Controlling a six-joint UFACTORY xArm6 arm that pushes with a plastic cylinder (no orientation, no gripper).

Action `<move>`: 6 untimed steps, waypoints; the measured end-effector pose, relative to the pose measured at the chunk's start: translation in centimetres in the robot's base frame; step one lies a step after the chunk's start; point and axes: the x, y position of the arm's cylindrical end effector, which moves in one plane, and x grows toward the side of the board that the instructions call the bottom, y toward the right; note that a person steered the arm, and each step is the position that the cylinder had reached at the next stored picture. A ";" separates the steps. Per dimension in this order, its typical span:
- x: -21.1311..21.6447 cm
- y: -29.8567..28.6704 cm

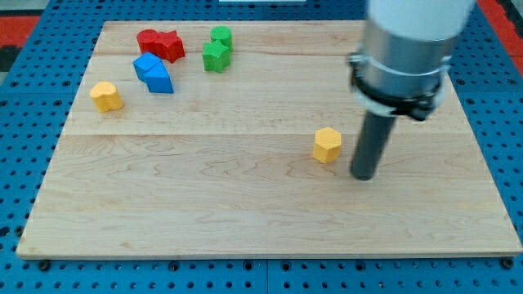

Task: Slide the yellow hexagon to the bottom right side of the yellow heart

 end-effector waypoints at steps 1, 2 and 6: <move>-2.4 -2.7; -5.8 -9.4; -6.0 -27.0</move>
